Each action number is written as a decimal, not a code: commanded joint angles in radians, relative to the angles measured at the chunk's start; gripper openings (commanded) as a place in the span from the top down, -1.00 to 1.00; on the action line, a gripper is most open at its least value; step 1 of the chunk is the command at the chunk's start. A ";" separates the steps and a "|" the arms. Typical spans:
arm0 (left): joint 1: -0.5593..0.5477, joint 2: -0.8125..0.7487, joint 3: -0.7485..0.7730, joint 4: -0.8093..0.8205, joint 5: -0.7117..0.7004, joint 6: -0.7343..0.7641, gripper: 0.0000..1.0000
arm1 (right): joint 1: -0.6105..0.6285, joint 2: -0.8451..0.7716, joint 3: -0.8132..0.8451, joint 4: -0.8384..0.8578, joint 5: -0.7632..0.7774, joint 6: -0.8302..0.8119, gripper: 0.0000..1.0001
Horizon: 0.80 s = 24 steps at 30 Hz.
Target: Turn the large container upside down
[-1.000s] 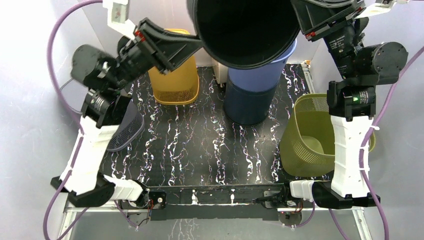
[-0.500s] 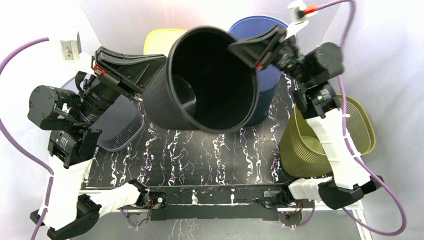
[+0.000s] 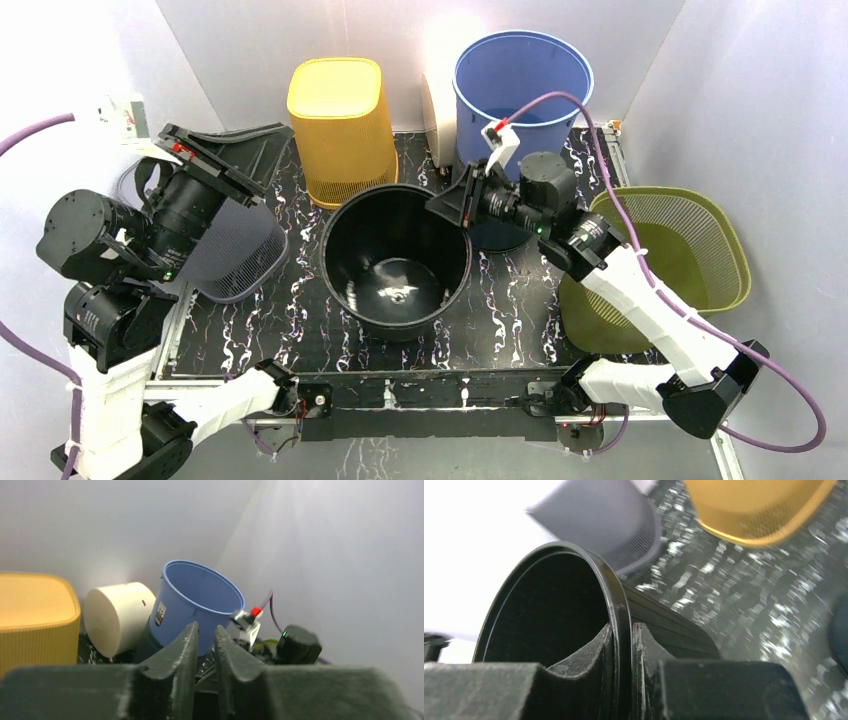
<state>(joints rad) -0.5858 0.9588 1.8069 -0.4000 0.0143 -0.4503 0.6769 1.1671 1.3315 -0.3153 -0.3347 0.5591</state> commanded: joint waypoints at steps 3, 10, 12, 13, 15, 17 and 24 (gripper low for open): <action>-0.002 0.052 0.022 -0.171 -0.252 -0.032 0.24 | 0.006 -0.098 -0.111 -0.031 0.251 -0.019 1.00; -0.003 0.114 0.003 -0.274 -0.272 -0.052 -0.33 | 0.007 -0.078 -0.081 -0.160 0.327 -0.067 0.67; -0.003 0.116 -0.022 -0.298 -0.285 -0.065 -0.48 | 0.006 -0.079 -0.050 -0.216 0.362 -0.103 0.22; -0.003 0.114 -0.043 -0.307 -0.290 -0.076 -0.56 | 0.006 -0.081 -0.032 -0.244 0.397 -0.122 -0.03; -0.002 0.115 -0.089 -0.333 -0.289 -0.097 -0.74 | 0.006 -0.080 0.031 -0.308 0.446 -0.157 -0.44; -0.002 0.132 -0.101 -0.406 -0.289 -0.121 -0.86 | 0.006 -0.074 0.095 -0.374 0.483 -0.188 -0.65; -0.001 0.159 -0.180 -0.557 -0.288 -0.189 -0.97 | 0.020 -0.068 0.261 -0.508 0.177 -0.364 -0.56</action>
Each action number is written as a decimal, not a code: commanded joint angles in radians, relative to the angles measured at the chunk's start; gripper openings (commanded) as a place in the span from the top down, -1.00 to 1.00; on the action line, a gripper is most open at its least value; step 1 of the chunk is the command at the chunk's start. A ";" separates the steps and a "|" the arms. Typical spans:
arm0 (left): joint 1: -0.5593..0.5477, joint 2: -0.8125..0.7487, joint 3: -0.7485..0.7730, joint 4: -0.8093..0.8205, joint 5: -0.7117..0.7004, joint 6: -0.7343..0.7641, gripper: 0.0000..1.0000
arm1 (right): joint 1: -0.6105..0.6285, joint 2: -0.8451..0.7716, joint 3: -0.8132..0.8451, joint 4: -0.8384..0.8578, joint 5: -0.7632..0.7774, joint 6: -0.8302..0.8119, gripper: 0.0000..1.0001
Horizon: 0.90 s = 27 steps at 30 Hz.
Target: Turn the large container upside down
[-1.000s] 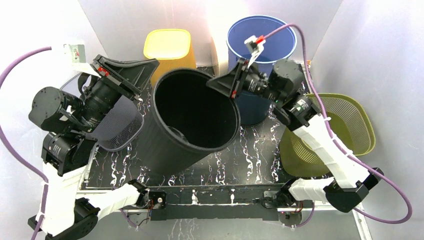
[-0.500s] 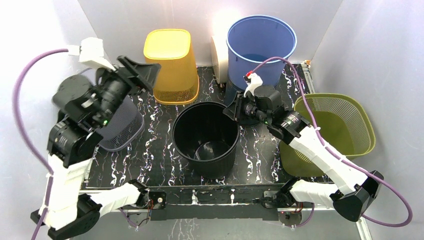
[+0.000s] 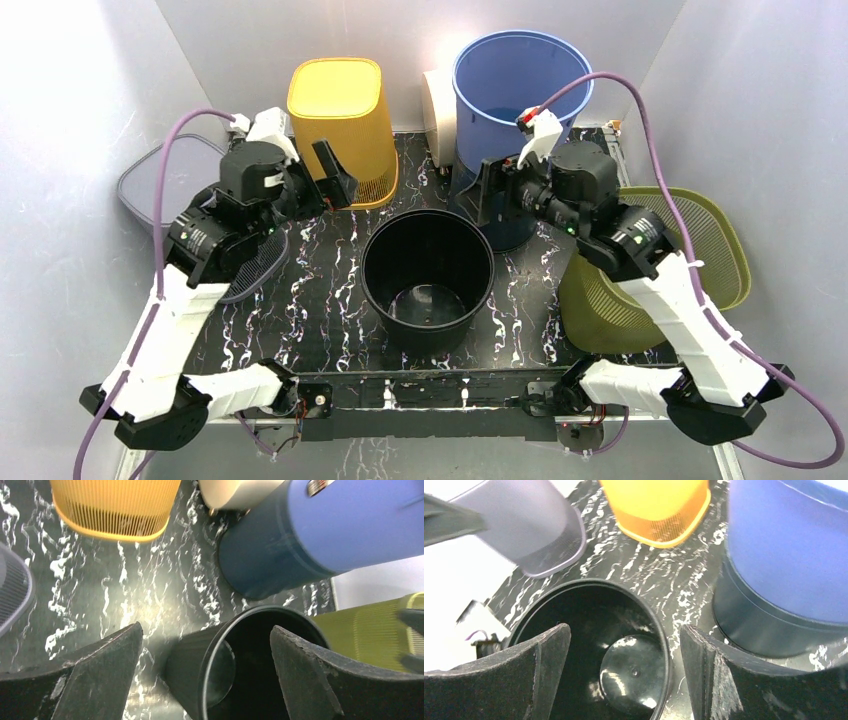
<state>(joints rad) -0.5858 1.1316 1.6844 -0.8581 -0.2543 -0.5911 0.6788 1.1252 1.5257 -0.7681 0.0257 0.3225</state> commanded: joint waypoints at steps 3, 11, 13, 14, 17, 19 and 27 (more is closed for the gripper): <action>0.019 -0.030 -0.136 -0.074 0.024 -0.068 -0.97 | 0.072 0.003 0.082 -0.102 -0.254 -0.148 -0.55; 0.447 0.004 -0.318 0.147 0.609 -0.097 -0.97 | 0.665 0.186 0.109 -0.160 0.037 -0.096 -0.85; 0.457 0.016 -0.372 0.205 0.687 -0.121 -0.97 | 0.753 0.214 0.056 -0.183 0.094 -0.058 -0.83; 0.457 0.011 -0.388 0.224 0.700 -0.126 -0.97 | 0.768 0.213 0.017 -0.174 0.111 -0.031 -0.74; 0.458 0.010 -0.397 0.233 0.710 -0.124 -0.97 | 0.771 0.190 -0.083 -0.108 0.145 0.054 0.17; 0.458 0.025 -0.355 0.208 0.702 -0.106 -0.97 | 0.770 0.136 -0.103 -0.020 0.194 0.103 0.91; 0.463 0.084 -0.029 0.101 0.602 -0.068 -0.97 | 0.550 0.023 -0.211 0.380 0.084 0.299 1.00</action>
<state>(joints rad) -0.1318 1.2316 1.4979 -0.7139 0.3954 -0.6788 1.3506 1.2186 1.3853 -0.7559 0.2207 0.4324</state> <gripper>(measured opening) 0.983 0.101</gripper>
